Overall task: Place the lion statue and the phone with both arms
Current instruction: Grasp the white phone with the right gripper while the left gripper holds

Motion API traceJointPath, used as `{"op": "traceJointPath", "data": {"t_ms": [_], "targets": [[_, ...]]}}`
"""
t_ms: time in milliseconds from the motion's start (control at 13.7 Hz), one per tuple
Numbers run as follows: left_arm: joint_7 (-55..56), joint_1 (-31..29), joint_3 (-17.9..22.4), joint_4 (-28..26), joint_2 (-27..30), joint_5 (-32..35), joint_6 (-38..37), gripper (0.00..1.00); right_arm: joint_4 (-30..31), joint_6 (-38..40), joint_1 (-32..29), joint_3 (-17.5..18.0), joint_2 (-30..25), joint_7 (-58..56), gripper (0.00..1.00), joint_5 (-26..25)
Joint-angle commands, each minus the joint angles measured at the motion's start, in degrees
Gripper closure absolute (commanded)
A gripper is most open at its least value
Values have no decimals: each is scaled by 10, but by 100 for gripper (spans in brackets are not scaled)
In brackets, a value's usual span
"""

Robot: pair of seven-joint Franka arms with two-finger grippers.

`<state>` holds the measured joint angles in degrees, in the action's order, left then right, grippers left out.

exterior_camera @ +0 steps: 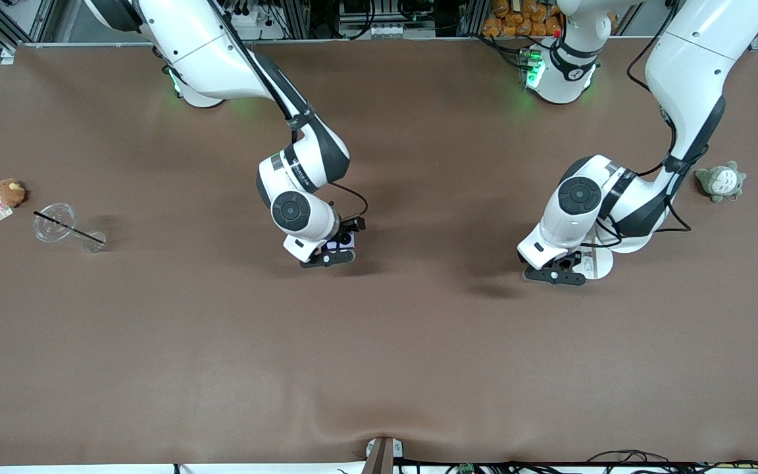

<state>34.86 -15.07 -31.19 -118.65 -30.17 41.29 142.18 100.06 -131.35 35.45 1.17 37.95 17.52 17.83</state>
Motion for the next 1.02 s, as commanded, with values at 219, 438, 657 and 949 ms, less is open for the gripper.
{"op": "traceJointPath", "data": {"t_ms": [219, 438, 657, 949], "targets": [[7, -10, -18, 2, 29, -9, 0, 0, 32, -40, 19, -7, -3, 22, 0, -3], [7, -10, -40, 21, 42, -35, -33, 0, 32, -40, 26, -7, -2, 43, 0, -6], [6, -12, -71, 67, 54, -57, -113, 0, 31, -40, 30, -7, -1, 71, 0, -34], [1, -11, -99, 155, 67, -97, -218, 0, 31, -37, 30, -7, 2, 93, 59, -79]]}}
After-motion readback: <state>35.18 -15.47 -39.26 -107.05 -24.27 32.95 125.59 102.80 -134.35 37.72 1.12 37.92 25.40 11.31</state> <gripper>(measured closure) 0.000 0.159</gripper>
